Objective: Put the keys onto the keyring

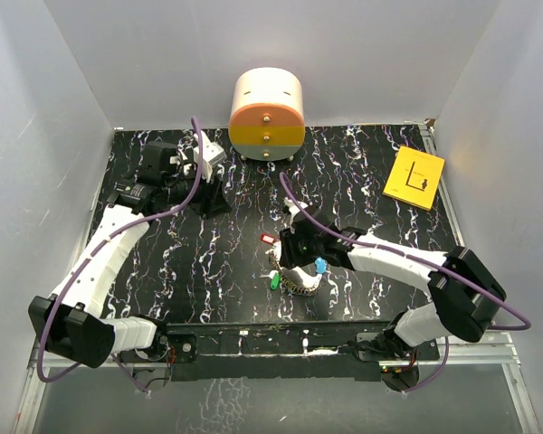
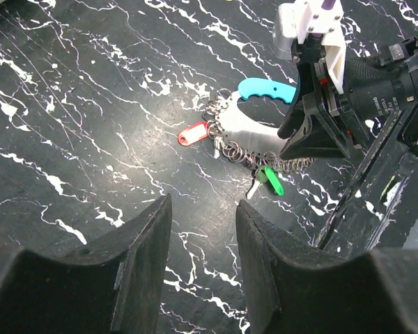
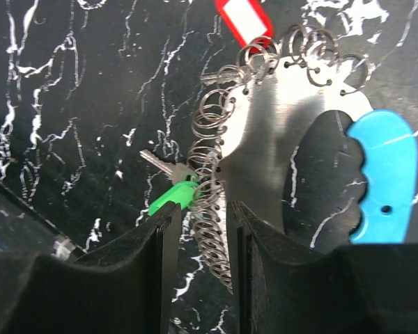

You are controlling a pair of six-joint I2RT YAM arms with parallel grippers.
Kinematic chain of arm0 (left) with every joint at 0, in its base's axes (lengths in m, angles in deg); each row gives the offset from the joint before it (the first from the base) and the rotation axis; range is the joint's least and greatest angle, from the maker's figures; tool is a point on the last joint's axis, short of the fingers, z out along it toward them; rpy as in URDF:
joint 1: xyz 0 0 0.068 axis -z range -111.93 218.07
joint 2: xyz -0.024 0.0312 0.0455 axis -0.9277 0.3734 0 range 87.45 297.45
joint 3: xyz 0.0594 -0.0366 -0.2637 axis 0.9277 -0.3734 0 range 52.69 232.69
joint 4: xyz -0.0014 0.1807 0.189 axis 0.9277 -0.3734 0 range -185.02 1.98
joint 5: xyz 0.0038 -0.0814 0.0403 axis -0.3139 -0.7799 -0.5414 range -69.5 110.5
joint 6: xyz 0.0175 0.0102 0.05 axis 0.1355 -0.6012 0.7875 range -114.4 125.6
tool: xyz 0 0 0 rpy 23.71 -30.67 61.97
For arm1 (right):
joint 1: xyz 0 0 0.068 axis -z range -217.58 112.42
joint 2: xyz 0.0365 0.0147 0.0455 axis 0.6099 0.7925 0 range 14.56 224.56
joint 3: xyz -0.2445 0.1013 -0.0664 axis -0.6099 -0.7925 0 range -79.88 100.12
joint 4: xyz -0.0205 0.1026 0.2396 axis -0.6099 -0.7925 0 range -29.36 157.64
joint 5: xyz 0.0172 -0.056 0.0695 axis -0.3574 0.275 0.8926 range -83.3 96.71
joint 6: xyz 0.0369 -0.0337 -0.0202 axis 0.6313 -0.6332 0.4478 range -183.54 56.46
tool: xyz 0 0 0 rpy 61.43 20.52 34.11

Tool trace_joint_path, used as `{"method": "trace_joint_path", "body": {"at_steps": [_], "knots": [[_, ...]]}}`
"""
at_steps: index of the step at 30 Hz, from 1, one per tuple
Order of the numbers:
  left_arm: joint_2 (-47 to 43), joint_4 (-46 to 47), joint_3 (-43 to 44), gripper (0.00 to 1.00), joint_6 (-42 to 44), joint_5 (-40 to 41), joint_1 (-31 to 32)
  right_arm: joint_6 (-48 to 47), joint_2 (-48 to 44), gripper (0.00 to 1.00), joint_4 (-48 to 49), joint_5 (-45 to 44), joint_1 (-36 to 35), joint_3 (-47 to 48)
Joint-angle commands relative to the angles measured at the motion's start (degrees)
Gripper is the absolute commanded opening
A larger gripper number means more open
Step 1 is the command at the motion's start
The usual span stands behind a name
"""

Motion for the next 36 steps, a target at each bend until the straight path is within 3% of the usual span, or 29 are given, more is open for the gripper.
{"method": "trace_joint_path", "body": {"at_steps": [1, 19, 21, 25, 29, 36], "knots": [[-2.3, -0.4, -0.9, 0.40, 1.3, -0.2, -0.3, 5.9, 0.0, 0.37, 5.3, 5.2, -0.3, -0.8], [-3.6, -0.4, -2.2, 0.40, 2.4, 0.2, -0.4, 10.4, 8.8, 0.40, 3.6, 2.9, -0.7, 1.9], [-3.7, -0.3, -2.3, 0.40, 2.4, 0.2, -0.4, 10.2, 9.3, 0.33, 3.6, 2.4, -0.7, 2.4], [-3.8, 0.0, -2.6, 0.40, 2.3, 0.5, -0.4, 9.9, 9.6, 0.09, 3.8, 1.5, -0.7, 3.4], [-3.7, 0.4, -2.6, 0.40, 2.4, 0.7, -0.4, 9.2, 6.7, 0.08, 3.8, -1.2, -0.7, 3.4], [-3.3, 1.0, -2.6, 0.40, 2.0, 0.6, -0.4, 5.9, -6.3, 0.08, -1.2, -8.8, 2.5, 3.8]]}}
